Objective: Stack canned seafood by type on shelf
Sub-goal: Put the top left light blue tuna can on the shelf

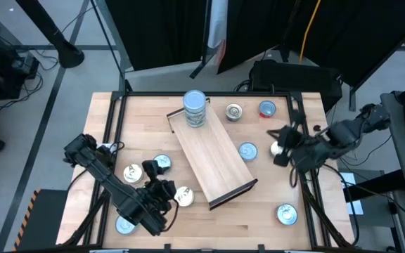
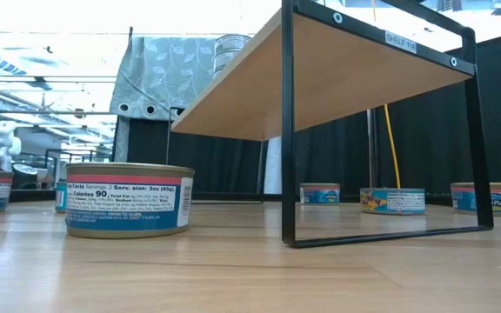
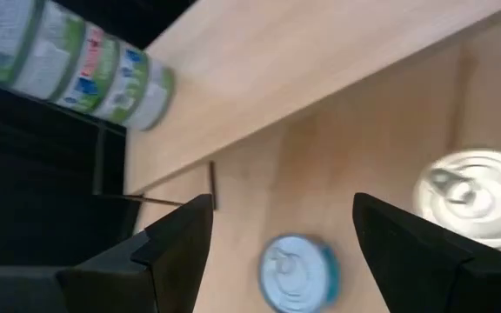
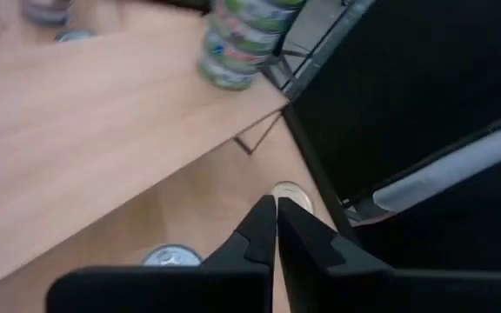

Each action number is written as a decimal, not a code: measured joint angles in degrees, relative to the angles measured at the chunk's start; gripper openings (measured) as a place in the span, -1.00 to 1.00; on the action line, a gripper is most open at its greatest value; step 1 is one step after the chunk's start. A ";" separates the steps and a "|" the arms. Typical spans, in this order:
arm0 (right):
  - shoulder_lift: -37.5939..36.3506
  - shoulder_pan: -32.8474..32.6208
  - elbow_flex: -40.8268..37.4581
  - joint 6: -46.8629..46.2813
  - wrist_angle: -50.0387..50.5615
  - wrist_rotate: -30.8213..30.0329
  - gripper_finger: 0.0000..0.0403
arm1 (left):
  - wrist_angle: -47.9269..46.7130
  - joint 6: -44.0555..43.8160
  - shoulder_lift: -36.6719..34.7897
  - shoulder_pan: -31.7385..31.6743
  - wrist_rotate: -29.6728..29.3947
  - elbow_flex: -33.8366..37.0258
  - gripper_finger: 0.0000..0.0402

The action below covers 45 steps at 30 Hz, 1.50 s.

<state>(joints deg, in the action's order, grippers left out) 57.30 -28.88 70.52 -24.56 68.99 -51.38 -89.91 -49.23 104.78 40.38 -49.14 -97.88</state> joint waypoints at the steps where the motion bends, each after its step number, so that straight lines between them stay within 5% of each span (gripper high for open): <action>1: -1.23 0.83 0.00 0.06 0.00 -0.01 -0.97 | 0.05 -0.21 -0.50 -0.09 -0.66 1.06 0.37; 7: -7.07 3.28 -1.48 0.44 -1.52 0.25 -0.99 | 3.18 -2.80 -5.94 -1.33 -1.33 8.69 0.36; 16: -14.84 3.48 -18.92 4.02 -17.62 0.69 -1.00 | 34.58 9.27 -19.01 -3.98 8.43 27.42 0.02; 25: -17.72 5.27 -22.43 7.90 -21.25 0.67 -1.00 | 27.14 -10.62 -22.93 -13.55 17.70 36.70 -0.49; 33: -18.84 5.62 -22.43 8.31 -20.89 0.80 -1.00 | 29.04 -9.06 -22.88 -17.21 24.94 40.79 -0.96; 45: -18.78 5.62 -22.43 8.53 -20.77 3.77 -1.00 | 40.56 -10.37 -23.42 -17.17 33.66 51.13 -0.99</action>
<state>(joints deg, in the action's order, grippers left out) 38.52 -23.27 48.10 -16.03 48.23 -47.61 -49.35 -59.60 81.36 23.21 -15.48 -46.75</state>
